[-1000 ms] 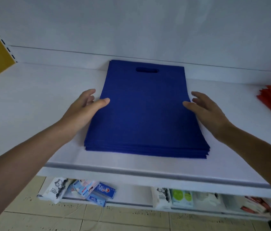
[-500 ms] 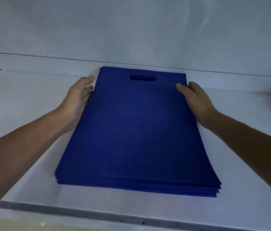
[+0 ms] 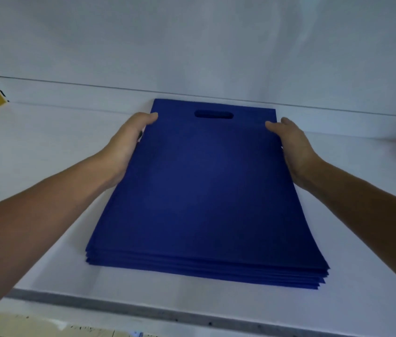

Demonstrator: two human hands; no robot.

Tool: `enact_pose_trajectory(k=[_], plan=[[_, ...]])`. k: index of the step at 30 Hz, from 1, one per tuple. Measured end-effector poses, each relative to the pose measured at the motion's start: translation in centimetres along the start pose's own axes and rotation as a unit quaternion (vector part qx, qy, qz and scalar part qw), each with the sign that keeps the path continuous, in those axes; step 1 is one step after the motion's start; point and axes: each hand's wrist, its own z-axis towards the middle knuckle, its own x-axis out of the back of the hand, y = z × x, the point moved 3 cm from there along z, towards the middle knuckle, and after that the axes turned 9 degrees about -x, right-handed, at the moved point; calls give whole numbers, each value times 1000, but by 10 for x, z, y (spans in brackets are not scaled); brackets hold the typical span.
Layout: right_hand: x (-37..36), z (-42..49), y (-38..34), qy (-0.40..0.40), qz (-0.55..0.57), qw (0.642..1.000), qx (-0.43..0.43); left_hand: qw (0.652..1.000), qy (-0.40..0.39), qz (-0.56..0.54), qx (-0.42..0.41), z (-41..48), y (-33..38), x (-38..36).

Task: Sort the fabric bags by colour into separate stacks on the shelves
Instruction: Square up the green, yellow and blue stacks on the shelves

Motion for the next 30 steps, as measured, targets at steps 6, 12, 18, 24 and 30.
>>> enact_pose_trajectory(k=[6,12,18,24,30], plan=[[3,-6,-4,41,-145,987,52,994,94,61,7,-11,-3,34],[37,-58,19,98,-141,985,20,981,26,183,52,-76,0,66],[14,-131,30,-3,-237,972,-7,962,-80,260,37,-139,14,41],[16,-167,13,-56,-413,908,-47,907,-159,389,-33,-147,12,44],[11,-185,23,-58,-506,860,-21,853,-137,502,-37,-146,9,38]])
